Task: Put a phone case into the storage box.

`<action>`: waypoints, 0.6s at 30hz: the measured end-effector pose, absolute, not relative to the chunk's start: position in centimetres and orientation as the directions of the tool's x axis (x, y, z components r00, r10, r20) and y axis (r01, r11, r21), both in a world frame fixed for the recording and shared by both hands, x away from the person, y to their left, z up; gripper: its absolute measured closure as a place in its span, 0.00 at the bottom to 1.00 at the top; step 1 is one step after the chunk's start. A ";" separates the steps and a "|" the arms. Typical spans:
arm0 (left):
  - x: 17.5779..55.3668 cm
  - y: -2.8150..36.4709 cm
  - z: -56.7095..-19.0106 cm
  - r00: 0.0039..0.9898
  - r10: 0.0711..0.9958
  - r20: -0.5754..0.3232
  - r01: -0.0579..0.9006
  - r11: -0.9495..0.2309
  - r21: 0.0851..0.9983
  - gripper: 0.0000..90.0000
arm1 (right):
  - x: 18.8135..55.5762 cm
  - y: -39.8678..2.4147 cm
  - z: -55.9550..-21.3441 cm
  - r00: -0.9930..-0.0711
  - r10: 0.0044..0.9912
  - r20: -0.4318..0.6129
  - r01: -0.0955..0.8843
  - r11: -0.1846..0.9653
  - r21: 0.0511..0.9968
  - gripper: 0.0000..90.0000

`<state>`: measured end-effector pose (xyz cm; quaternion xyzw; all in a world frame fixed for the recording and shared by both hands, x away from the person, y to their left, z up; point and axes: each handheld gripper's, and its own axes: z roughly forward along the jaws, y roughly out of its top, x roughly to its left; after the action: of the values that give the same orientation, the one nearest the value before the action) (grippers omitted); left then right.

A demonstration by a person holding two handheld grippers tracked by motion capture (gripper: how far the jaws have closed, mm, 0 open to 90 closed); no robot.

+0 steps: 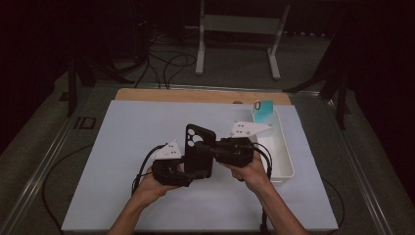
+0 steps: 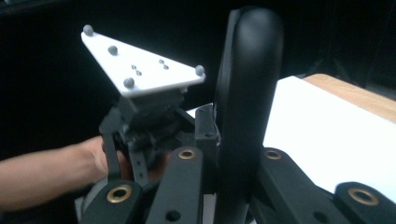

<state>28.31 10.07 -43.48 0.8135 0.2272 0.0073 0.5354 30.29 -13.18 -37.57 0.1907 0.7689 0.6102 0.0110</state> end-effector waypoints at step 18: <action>28.0 9.8 -43.6 0.887 0.417 -0.199 0.355 -0.340 0.871 0.95 | 30.5 -13.0 -37.8 -0.928 0.347 0.134 0.232 0.257 0.938 0.45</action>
<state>28.03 9.81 -43.62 0.8180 0.2360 0.0294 0.5238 30.47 -12.97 -37.78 0.1831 0.7913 0.5812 0.0496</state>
